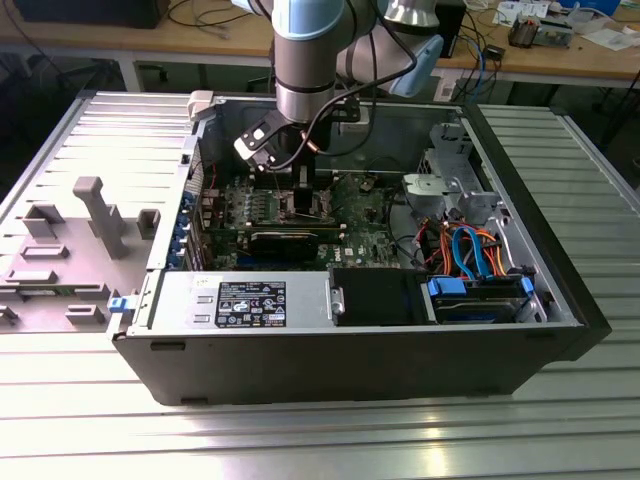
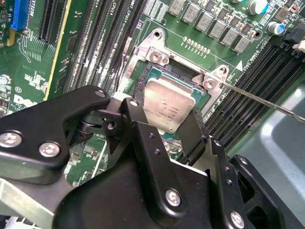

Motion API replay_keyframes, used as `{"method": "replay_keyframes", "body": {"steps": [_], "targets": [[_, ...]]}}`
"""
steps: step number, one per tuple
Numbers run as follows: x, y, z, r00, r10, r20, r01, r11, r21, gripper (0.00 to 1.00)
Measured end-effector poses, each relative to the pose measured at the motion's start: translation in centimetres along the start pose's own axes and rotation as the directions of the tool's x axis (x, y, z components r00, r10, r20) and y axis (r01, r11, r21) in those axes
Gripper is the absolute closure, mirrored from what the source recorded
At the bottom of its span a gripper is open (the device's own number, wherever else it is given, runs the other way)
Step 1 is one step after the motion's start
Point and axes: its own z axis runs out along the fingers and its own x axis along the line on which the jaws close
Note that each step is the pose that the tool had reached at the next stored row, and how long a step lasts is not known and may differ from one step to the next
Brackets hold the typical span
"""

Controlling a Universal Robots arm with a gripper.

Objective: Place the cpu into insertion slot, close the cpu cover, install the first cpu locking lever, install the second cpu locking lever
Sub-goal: 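Place the cpu into insertion slot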

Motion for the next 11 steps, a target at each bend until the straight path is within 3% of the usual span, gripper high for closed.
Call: {"method": "replay_keyframes", "body": {"steps": [4,6,8,11], "targets": [[0.01,0.0,0.02,1.0,0.0,-0.0008,0.0,1.0,-0.0002,0.47],[0.0,0.0,0.02,1.0,0.0,0.0,0.0,1.0,-0.0001,0.4],[0.0,0.0,0.02,1.0,0.0,0.0,0.0,1.0,0.0,0.4],[0.01,0.03,-0.46,1.0,0.0,-0.0001,0.0,1.0,0.003,0.4]]}}
